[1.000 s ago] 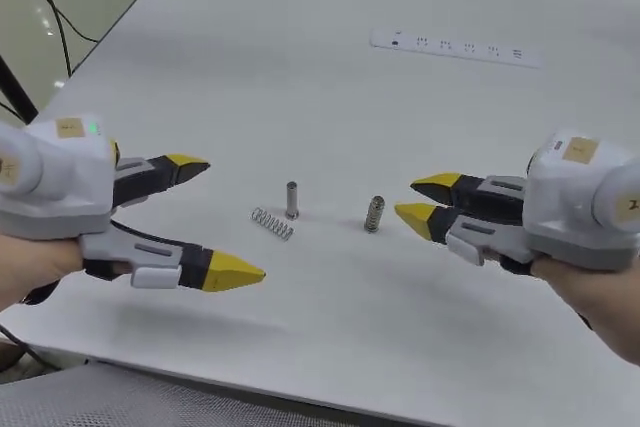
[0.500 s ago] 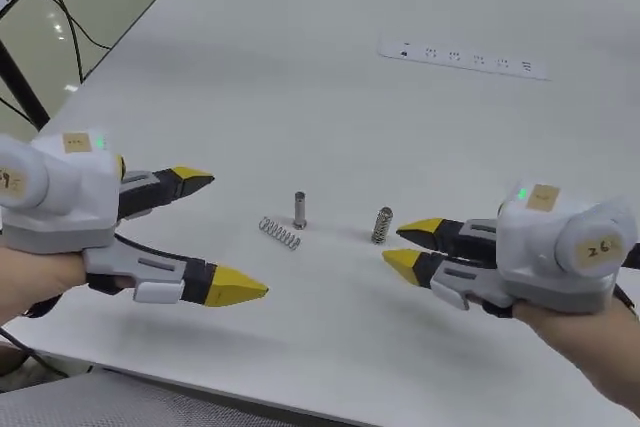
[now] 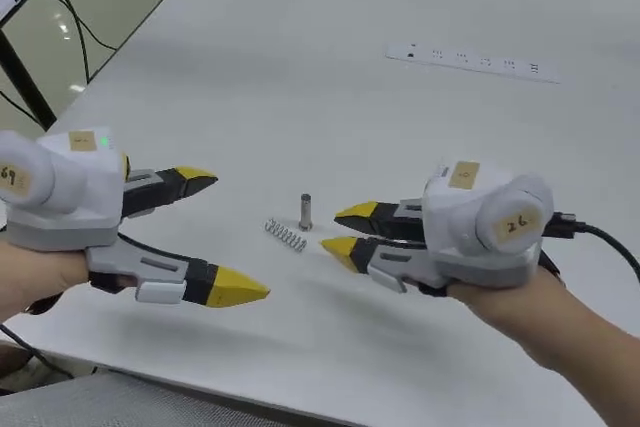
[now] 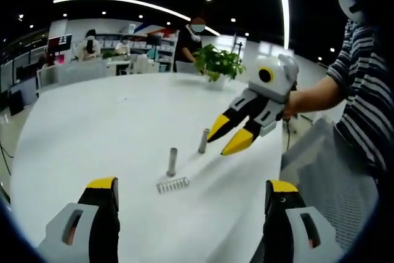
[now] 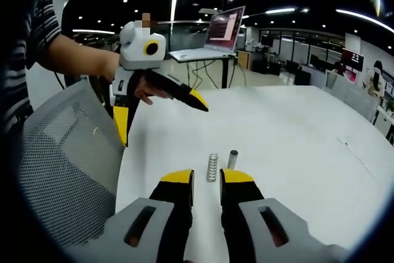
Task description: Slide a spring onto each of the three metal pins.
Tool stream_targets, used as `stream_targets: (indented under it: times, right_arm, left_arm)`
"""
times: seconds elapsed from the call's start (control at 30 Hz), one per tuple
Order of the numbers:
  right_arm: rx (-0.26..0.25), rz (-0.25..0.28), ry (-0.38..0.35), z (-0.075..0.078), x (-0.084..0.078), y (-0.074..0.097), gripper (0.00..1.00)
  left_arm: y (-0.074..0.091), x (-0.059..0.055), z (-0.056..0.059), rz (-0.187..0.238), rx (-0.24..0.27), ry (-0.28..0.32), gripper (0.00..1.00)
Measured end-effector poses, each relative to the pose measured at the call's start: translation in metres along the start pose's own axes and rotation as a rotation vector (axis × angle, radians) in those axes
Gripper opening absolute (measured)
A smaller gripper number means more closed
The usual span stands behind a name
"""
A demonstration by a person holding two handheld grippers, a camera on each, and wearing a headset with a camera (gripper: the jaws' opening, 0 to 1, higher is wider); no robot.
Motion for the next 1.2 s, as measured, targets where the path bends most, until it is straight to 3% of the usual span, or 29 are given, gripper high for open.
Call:
stream_targets:
  times: [0.47, 0.63, 1.2]
  right_arm:
    - [0.024, -0.053, -0.018, -0.003, -0.007, -0.035, 0.13]
    - [-0.007, -0.082, -0.059, 0.004, -0.018, -0.04, 0.13]
    - [-0.03, -0.171, -0.047, 0.006, -0.039, -0.068, 0.12]
  left_arm:
    - [0.006, 0.0, 0.0, 0.009, 0.008, 0.008, 0.96]
    - [0.008, -0.001, 0.001, 0.011, 0.008, 0.01, 0.96]
    - [0.015, -0.008, -0.001, 0.009, 0.023, 0.028, 0.95]
Point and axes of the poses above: the centre of the closed fingertips' face, and the gripper's own axes: y roughly backward along the fingers, z roughly to its right, x roughly out of its top, the point moved 5 cm from there along y, roughly backward along the fingers, and after that the axes turned 4 degrees about z, right-handed, at the moved point
